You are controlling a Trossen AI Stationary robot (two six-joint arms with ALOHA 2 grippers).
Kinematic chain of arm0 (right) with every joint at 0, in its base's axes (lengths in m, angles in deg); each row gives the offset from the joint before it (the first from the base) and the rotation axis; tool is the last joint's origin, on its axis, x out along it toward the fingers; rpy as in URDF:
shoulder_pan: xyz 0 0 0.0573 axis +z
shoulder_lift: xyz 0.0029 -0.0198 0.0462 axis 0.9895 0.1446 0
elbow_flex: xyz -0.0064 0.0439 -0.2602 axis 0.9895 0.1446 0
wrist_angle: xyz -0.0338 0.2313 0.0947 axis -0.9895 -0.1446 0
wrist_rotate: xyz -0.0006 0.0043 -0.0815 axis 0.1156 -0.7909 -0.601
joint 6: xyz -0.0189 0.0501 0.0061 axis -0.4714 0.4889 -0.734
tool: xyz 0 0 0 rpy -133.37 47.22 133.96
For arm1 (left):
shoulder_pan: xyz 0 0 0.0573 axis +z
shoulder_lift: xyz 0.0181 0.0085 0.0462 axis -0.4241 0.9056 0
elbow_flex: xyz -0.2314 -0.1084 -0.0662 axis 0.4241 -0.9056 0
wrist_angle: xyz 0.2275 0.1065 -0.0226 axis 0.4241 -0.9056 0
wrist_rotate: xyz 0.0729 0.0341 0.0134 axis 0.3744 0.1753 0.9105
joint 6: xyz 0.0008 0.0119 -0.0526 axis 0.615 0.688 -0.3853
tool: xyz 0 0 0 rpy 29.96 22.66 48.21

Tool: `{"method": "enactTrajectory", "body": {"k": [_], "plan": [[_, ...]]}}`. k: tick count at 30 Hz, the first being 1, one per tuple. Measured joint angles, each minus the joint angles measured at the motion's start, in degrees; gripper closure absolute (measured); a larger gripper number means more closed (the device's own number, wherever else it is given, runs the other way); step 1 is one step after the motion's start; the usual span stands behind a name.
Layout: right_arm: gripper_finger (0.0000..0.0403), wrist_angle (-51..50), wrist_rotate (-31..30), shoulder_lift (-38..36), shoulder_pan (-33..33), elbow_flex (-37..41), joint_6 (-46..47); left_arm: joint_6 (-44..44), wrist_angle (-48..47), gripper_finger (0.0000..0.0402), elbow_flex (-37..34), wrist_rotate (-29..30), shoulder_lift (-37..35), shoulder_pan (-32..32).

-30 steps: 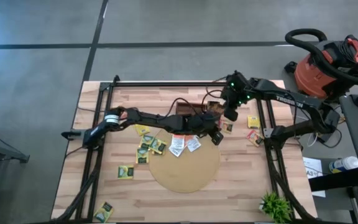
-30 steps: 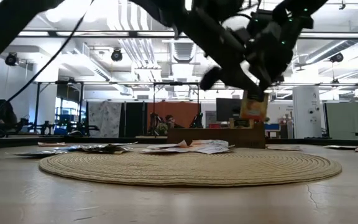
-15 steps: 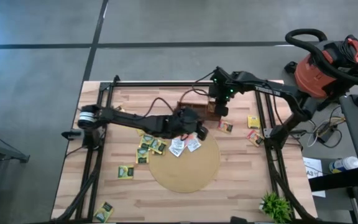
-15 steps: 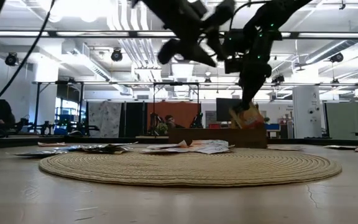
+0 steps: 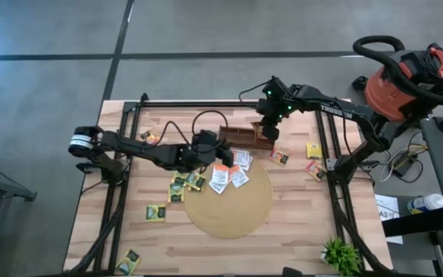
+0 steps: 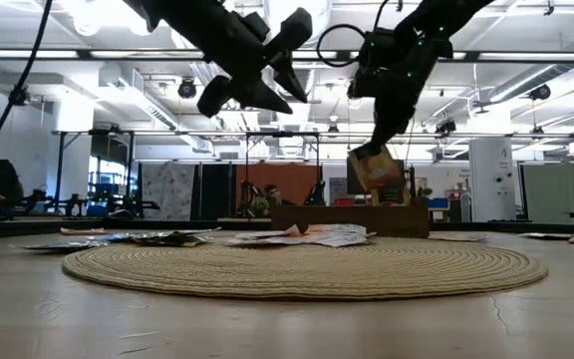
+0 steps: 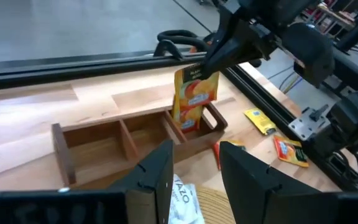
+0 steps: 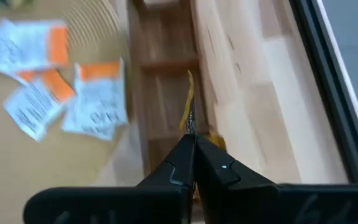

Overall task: Pick & Place Tea
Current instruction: Put the mango tea bag into the right section of the wooden organizer

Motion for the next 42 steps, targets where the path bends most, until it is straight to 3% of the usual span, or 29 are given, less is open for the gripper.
{"method": "enactTrajectory", "body": {"k": [10, 20, 34, 42], "plan": [[0.0395, 8.6, 1.1, -0.7, -1.1, 6.6, 1.1, 2.6, 0.8, 0.0276, 0.0, 0.2, -0.1, 0.1], [0.0395, 16.4, 1.3, -8.9, -2.8, 17.4, 2.2, 4.1, 0.8, 0.0276, 0.0, 0.3, -0.1, 0.7], [0.0394, 23.0, 2.8, -9.1, -2.9, 24.8, 3.1, 4.0, 0.8, 0.0276, 0.2, 0.3, 0.0, 1.7], [0.0394, 22.8, -3.6, -8.8, -2.9, 25.0, 1.2, 4.0, 0.9, 0.0276, 0.2, 0.3, 0.0, 1.7]]}}
